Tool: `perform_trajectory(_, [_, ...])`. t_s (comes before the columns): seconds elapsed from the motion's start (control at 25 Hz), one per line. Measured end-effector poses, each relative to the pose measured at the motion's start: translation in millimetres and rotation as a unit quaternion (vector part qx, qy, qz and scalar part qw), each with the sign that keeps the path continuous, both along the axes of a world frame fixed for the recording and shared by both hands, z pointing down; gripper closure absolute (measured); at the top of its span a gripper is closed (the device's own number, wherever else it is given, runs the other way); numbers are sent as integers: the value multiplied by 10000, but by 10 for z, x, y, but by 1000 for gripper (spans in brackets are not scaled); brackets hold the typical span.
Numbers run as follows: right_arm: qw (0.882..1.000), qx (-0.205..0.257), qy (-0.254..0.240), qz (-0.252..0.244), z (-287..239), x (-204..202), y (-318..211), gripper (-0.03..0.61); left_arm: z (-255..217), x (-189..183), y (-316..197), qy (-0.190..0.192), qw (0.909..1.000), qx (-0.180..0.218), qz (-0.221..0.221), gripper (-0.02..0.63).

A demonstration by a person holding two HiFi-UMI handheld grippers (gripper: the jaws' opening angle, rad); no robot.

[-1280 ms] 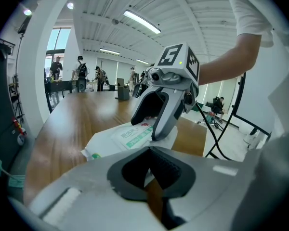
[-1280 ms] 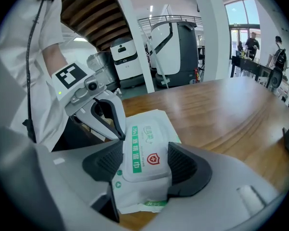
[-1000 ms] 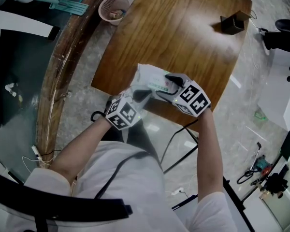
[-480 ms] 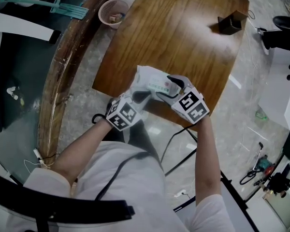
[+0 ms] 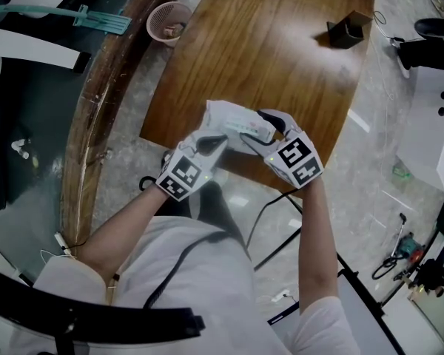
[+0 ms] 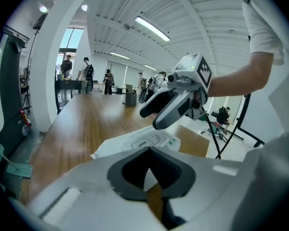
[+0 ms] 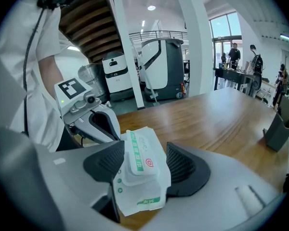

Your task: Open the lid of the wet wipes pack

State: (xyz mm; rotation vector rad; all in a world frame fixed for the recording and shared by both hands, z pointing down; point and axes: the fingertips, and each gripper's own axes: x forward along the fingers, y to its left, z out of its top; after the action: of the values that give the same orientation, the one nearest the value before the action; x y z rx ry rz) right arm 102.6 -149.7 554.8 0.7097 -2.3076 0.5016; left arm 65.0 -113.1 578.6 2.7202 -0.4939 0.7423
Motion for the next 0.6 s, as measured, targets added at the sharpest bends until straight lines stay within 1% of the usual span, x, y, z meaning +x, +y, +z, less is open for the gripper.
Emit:
perform_trajectory(0.2, [9991,306,-68,290,-95,97,-169,299,-54,2,-57,64,9999,34,-101,611])
perform_trajectory(0.32, [9976,501,-67,465,-137,143,-290,320,-67,-2,-76,62,9999,52,-112,611])
perform_trajectory(0.44, [9965,556,-71,625,-114,189,-361,345,-69,-13,-96,60,9999,61,-140,611])
perform_trajectory(0.6, [9958,552,-70,730,-54,216,-401,348,-62,-40,-124,45,9998,64,-162,611])
